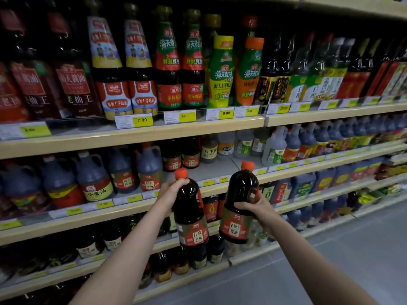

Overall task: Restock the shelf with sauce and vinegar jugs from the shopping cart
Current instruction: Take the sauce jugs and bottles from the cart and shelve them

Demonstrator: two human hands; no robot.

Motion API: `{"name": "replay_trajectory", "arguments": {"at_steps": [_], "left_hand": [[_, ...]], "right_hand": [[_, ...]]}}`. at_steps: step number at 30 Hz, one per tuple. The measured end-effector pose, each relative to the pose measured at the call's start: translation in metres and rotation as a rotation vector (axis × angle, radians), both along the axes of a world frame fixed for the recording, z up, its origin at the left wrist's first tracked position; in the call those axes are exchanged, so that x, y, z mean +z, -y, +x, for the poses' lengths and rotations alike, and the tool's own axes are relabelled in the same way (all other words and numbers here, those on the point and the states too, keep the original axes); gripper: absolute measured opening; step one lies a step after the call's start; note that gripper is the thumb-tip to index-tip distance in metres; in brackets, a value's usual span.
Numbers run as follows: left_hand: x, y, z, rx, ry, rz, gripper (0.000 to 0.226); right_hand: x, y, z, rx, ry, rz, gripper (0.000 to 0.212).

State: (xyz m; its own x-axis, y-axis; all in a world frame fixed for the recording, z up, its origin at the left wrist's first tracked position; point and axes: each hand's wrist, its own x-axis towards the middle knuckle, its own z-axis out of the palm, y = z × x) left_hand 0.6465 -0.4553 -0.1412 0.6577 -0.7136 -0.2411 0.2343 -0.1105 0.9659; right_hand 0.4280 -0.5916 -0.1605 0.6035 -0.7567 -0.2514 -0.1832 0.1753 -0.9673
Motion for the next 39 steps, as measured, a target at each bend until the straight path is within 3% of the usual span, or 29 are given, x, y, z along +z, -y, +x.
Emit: {"name": "replay_trajectory", "arguments": {"at_steps": [3, 9, 13, 17, 21, 24, 27, 35, 39], "left_hand": [[0.001, 0.016, 0.004, 0.04, 0.03, 0.019, 0.012], [-0.008, 0.026, 0.019, 0.178, 0.02, -0.002, 0.024], [-0.013, 0.023, 0.009, 0.311, -0.017, -0.022, 0.048], [-0.017, 0.019, -0.011, 0.45, 0.005, -0.046, 0.045], [-0.021, 0.015, -0.019, 0.504, -0.001, -0.085, 0.025], [-0.024, 0.017, -0.008, 0.478, 0.033, -0.073, 0.038], [-0.021, 0.022, 0.01, 0.469, 0.102, -0.086, 0.018], [-0.027, 0.025, 0.063, 0.506, 0.174, -0.14, 0.052], [-0.041, 0.025, 0.079, 0.491, 0.202, -0.147, 0.054]], "right_hand": [[-0.002, 0.029, 0.009, 0.043, -0.018, 0.004, 0.069], [-0.001, 0.075, 0.03, 0.163, -0.032, -0.034, 0.093], [0.003, 0.094, 0.035, 0.251, -0.009, -0.079, 0.078], [0.004, 0.113, 0.032, 0.352, -0.005, -0.163, 0.074], [0.002, 0.124, 0.035, 0.404, -0.003, -0.205, 0.076], [0.002, 0.127, 0.052, 0.415, 0.019, -0.271, 0.078], [0.002, 0.128, 0.078, 0.403, 0.088, -0.35, 0.08], [-0.009, 0.129, 0.153, 0.34, 0.173, -0.591, 0.092], [-0.029, 0.139, 0.181, 0.331, 0.152, -0.628, 0.085]]}}
